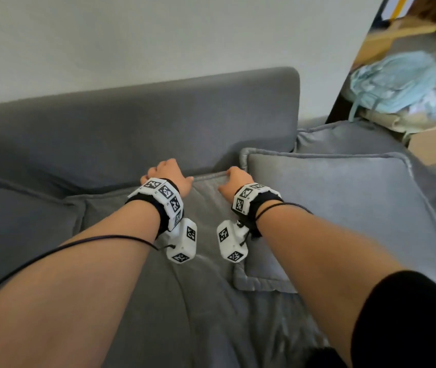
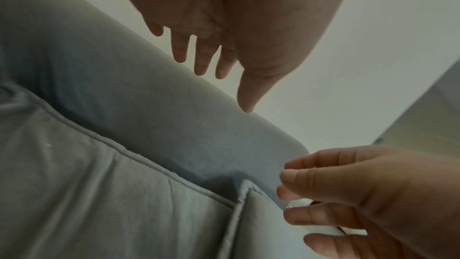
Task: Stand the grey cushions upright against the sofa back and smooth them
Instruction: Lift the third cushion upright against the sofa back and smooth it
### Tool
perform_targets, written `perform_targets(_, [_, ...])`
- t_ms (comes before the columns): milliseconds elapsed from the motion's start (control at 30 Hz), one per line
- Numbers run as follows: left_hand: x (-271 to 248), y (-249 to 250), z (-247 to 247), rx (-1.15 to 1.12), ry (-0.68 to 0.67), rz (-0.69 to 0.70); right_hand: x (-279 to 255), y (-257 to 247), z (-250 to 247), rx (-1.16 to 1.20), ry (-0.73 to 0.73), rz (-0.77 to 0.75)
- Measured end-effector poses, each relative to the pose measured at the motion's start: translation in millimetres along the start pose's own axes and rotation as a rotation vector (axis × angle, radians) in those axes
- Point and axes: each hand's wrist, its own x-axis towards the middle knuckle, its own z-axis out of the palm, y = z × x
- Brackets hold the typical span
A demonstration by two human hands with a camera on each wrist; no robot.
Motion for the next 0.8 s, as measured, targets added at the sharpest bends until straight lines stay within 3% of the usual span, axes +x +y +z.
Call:
perform_targets(267, [7,168,94,0.035,-0.137,0.167,35,174,-86,0.072,0.071,0.239])
perform_targets(500, [19,280,175,0.147,-0.222,0.263,65,308,-144,0.116,0.115,0.429])
perform_targets(800, [26,356,245,0.259,-0.412,0.259,92,403,-154,0.026,-0.096,0.544])
